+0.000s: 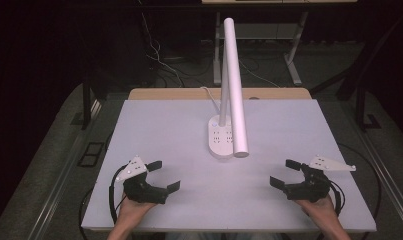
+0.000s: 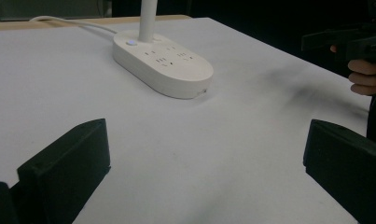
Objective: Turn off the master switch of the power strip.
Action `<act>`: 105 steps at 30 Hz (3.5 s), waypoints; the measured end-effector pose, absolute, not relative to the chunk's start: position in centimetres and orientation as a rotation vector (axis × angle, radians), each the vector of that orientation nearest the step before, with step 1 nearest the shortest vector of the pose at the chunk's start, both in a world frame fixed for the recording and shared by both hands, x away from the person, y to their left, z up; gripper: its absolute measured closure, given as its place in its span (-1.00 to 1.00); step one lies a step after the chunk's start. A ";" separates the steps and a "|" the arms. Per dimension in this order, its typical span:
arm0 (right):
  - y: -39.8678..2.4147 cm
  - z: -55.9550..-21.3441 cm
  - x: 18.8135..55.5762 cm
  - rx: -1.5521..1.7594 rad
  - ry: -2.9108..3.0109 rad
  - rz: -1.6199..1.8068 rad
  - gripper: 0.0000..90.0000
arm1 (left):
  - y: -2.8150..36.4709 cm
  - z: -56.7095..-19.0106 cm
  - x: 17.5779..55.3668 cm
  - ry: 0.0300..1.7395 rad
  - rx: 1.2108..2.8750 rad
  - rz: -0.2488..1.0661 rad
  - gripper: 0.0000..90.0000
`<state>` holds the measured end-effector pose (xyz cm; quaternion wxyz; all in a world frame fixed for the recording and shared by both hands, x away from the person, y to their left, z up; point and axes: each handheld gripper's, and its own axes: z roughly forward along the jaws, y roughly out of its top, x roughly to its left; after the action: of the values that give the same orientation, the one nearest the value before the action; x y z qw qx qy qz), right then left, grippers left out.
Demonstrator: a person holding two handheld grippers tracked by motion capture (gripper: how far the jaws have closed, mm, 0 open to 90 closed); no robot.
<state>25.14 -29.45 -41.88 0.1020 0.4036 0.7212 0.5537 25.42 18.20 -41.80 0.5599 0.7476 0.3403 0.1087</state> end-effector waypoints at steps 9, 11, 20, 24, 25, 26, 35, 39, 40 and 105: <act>-29.5 -41.8 24.9 1.191 2.125 1.622 -1.00 | 18.2 -41.8 25.3 0.802 1.769 0.255 -1.00; -29.6 -41.8 24.9 1.193 2.122 1.624 -1.00 | 18.2 -41.8 25.3 0.801 1.771 0.250 -1.00; -29.6 -41.7 24.9 1.188 2.125 1.619 -1.00 | 17.9 -41.8 25.3 0.799 1.789 0.245 -1.00; -29.6 -41.7 24.9 1.186 2.124 1.621 -1.00 | 17.8 -41.7 25.3 0.811 1.802 0.245 -1.00; -29.6 -41.7 24.8 1.185 2.125 1.620 -1.00 | 17.8 -41.6 25.3 0.808 1.805 0.246 -1.00; -29.6 -41.7 24.8 1.185 2.125 1.621 -1.00 | 17.8 -41.6 25.3 0.808 1.805 0.246 -1.00; -29.8 -41.6 24.7 1.184 2.124 1.614 -1.00 | 17.1 -41.1 25.5 0.785 1.854 0.229 -1.00; -29.8 -41.6 24.7 1.184 2.123 1.612 -1.00 | 17.0 -40.8 25.6 0.781 1.871 0.223 -1.00; -29.8 -41.6 24.7 1.185 2.123 1.612 -1.00 | 16.9 -40.8 25.7 0.780 1.871 0.220 -0.99; -29.9 -41.5 24.4 1.181 2.105 1.594 -1.00 | 13.1 -34.5 35.0 0.723 2.069 0.195 -1.00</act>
<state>24.35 -29.92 -41.52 0.1243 0.4052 0.7221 0.5467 34.96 13.14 -34.50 0.4533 0.8382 0.2928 0.0790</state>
